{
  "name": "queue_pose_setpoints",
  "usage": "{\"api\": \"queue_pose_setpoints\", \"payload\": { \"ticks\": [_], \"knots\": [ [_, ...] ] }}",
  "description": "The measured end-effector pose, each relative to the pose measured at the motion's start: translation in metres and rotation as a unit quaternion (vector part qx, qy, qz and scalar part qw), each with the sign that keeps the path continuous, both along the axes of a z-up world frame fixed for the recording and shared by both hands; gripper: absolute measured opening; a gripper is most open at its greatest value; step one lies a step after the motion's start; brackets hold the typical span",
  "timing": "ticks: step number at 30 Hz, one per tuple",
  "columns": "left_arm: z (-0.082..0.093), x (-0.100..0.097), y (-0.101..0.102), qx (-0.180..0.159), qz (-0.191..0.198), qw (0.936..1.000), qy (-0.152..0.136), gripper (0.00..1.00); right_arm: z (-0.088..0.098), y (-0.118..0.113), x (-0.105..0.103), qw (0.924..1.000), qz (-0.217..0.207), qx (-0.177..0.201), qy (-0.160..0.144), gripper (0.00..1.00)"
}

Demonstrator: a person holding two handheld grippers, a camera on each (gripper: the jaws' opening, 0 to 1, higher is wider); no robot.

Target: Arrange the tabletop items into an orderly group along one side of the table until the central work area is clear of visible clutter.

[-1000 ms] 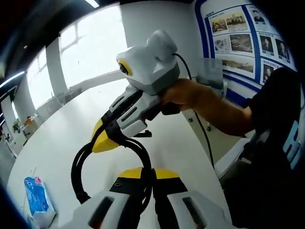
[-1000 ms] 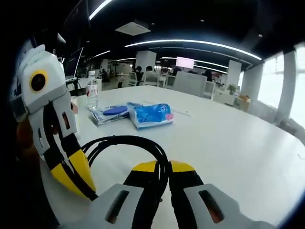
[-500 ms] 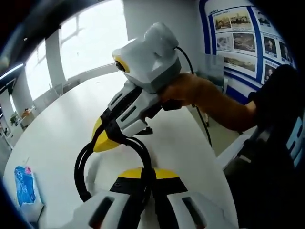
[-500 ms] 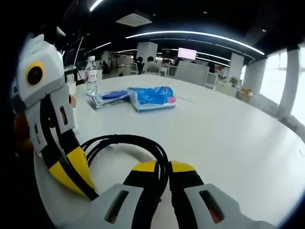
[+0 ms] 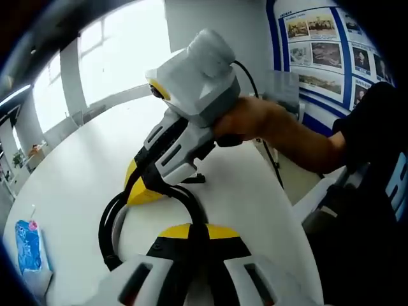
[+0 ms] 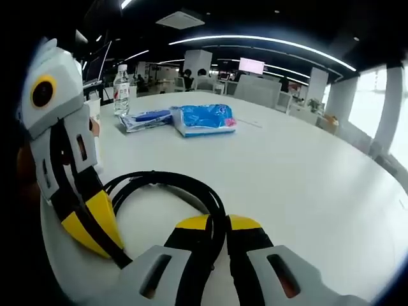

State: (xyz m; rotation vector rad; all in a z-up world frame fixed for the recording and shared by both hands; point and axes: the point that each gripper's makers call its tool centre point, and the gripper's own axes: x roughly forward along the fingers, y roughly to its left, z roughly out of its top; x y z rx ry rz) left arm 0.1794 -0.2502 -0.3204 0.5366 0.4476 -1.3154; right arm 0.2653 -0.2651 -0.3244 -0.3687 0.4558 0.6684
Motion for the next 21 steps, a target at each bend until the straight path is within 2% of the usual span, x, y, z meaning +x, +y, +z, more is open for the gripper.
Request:
{"api": "queue_pose_setpoints", "payload": {
  "ticks": [15, 18, 21],
  "knots": [
    [0.006, -0.004, 0.001, -0.009, -0.010, 0.9998, -0.011, 0.05, 0.001, -0.004, -0.002, 0.9999, -0.001, -0.012, -0.002, 0.07],
    [0.006, -0.004, 0.001, -0.010, -0.011, 0.9998, -0.012, 0.06, 0.007, -0.006, -0.002, 0.9998, -0.006, -0.015, -0.010, 0.07],
    [0.015, -0.007, 0.003, -0.023, -0.016, 0.9995, -0.018, 0.09, 0.011, -0.007, -0.002, 0.9997, -0.008, -0.018, -0.017, 0.09]
  ]
}}
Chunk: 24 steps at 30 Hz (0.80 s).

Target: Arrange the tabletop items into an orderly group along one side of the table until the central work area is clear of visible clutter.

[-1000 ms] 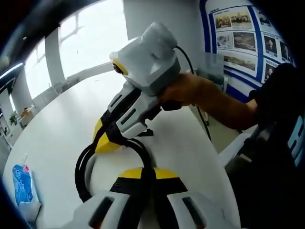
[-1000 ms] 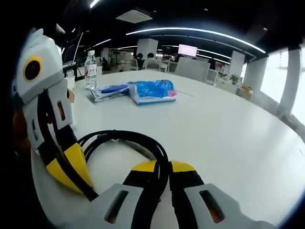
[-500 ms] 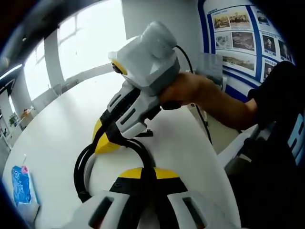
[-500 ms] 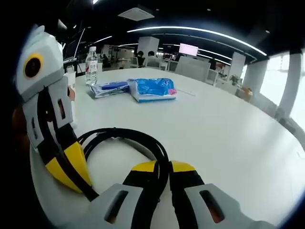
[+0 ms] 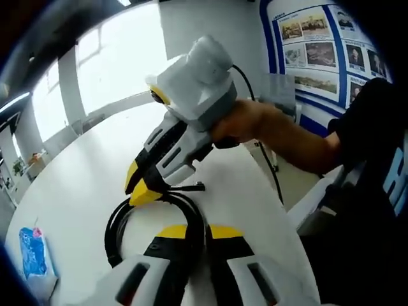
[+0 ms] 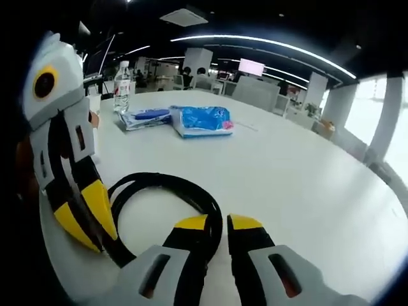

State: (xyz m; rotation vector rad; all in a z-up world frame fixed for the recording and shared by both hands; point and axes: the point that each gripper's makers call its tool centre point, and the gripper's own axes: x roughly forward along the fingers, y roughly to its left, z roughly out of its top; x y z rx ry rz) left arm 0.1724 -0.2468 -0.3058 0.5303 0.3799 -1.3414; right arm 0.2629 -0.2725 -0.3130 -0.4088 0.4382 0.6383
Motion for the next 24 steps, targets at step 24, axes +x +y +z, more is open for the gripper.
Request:
{"api": "queue_pose_setpoints", "payload": {
  "ticks": [24],
  "knots": [
    [0.037, 0.047, 0.051, -0.068, 0.169, 0.9833, 0.006, 0.49, 0.071, 0.015, 0.049, 0.9963, 0.055, -0.024, -0.062, 0.23]
  ]
}}
